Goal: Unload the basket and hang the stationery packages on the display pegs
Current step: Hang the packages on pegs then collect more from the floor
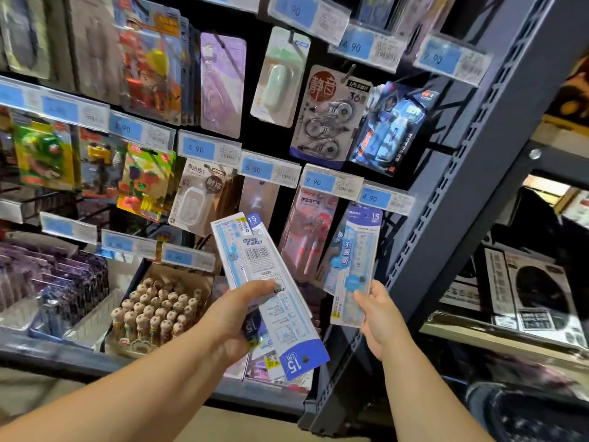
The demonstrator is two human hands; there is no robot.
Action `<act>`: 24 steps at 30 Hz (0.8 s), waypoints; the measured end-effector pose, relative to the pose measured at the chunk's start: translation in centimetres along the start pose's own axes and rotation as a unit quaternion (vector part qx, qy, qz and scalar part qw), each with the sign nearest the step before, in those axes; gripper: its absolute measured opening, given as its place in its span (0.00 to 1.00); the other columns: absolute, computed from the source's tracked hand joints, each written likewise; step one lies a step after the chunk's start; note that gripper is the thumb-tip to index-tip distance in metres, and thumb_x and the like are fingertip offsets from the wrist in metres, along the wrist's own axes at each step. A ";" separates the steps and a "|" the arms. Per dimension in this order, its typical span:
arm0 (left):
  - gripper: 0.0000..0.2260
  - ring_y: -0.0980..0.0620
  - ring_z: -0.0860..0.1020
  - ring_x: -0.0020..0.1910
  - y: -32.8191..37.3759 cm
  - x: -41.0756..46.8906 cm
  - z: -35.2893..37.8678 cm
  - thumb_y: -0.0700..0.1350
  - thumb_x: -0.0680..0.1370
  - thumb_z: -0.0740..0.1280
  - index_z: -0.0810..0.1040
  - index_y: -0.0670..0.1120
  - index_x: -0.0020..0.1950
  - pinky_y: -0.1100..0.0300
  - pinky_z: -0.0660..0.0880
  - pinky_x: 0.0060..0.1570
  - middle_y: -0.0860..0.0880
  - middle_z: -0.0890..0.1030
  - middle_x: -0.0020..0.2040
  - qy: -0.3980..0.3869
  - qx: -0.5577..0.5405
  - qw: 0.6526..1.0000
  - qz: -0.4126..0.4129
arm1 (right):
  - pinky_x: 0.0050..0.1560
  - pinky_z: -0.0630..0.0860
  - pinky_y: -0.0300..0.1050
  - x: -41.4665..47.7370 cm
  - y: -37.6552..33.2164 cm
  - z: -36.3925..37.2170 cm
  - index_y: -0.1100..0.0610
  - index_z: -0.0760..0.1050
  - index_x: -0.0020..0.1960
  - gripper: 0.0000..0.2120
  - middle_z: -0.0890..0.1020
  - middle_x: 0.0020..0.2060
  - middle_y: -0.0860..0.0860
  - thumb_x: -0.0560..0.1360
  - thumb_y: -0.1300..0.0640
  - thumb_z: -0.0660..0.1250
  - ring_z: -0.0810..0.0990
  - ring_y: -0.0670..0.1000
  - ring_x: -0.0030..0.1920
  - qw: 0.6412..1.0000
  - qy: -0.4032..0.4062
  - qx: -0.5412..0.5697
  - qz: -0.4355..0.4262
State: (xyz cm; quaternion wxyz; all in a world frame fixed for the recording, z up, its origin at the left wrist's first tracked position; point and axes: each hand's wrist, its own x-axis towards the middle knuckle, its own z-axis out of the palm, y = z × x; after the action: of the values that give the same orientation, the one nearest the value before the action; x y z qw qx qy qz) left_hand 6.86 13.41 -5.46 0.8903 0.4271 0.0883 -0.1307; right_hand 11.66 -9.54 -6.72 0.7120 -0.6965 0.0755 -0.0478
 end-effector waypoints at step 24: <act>0.09 0.41 0.85 0.39 0.2 0.4 0.9 0.38 0.77 0.68 0.79 0.41 0.56 0.50 0.81 0.31 0.38 0.85 0.46 -0.006 0.005 1.000 -0.008 | 0.51 0.79 0.50 3.3 0.3 1.6 0.51 0.72 0.66 0.15 0.80 0.58 0.51 0.82 0.63 0.59 0.80 0.53 0.56 0.996 0.090 -0.008 -0.028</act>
State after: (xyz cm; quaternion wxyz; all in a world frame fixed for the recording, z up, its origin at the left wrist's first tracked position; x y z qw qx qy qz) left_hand 7.34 12.71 -4.88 0.8877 0.4301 0.0853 -0.1405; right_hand 15.19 -8.50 -7.08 0.6949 -0.6970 0.1206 -0.1294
